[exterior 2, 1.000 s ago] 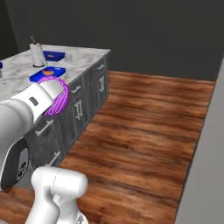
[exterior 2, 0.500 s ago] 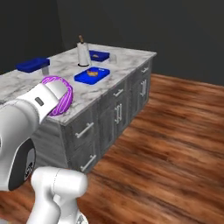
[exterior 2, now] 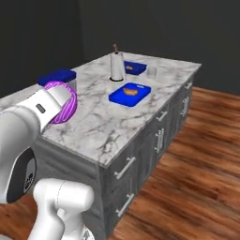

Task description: Take the donuts from the fridge and place them on the empty tray on the dining counter.

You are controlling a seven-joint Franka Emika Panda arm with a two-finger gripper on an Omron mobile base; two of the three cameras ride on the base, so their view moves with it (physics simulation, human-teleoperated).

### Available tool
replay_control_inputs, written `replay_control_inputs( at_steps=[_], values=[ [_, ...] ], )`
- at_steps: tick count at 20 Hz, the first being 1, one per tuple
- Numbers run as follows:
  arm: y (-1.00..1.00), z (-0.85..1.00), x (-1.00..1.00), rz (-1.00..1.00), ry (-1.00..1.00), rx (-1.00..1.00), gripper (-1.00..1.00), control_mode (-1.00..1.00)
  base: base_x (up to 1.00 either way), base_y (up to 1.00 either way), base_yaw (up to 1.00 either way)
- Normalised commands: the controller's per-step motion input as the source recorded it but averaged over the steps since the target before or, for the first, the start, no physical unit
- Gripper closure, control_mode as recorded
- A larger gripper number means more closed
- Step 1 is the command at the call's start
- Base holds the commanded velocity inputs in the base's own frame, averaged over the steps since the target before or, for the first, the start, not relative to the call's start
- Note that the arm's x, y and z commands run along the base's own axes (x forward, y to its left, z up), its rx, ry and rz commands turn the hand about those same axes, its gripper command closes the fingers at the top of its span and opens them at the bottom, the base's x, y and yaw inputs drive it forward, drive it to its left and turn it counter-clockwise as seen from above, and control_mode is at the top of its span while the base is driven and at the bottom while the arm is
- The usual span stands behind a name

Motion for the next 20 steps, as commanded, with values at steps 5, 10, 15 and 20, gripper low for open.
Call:
replay_control_inputs(
  at_steps=[5,10,15,20],
  values=[
    [0.0,0.0,0.0,0.0,0.0,0.0,1.0,1.0,0.52,1.0,0.01],
    [0.0,0.0,0.0,0.0,0.0,0.0,1.0,1.0,0.13,1.0,-0.04],
    [0.0,0.0,0.0,0.0,0.0,0.0,1.0,1.0,0.32,1.0,-0.17],
    [0.0,0.0,0.0,0.0,0.0,0.0,1.0,1.0,0.55,1.0,-0.22]
  ],
)
